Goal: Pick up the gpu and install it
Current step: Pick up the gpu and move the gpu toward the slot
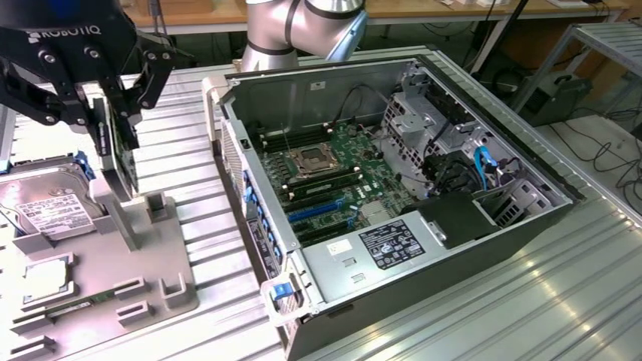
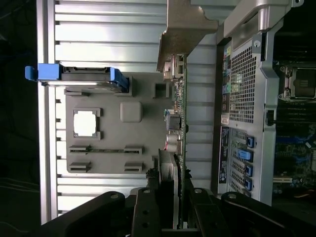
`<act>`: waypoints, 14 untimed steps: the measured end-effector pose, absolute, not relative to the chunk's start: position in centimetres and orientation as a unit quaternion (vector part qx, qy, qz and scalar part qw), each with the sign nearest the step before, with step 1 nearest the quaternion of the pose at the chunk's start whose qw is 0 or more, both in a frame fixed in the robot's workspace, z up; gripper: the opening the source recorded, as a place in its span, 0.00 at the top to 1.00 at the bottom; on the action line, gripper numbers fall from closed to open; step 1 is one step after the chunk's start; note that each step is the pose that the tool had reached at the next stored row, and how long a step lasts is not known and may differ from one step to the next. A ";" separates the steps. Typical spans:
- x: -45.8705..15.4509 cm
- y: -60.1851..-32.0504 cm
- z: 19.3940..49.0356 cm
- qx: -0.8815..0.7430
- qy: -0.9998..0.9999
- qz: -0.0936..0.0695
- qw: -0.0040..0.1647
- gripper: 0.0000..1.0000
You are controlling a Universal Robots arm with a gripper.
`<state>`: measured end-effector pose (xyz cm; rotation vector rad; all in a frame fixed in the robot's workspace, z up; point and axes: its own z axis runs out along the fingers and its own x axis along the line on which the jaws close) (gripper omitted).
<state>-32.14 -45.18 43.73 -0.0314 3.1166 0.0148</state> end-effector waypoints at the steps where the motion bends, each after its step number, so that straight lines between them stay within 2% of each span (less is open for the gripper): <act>1: -32.1 -45.2 44.0 -0.010 1.000 0.005 0.012 0.72; 10: -32.1 -45.2 46.8 -0.010 1.000 0.005 0.012 0.72; 14: -32.1 -45.2 47.1 -0.010 1.000 0.005 0.012 0.72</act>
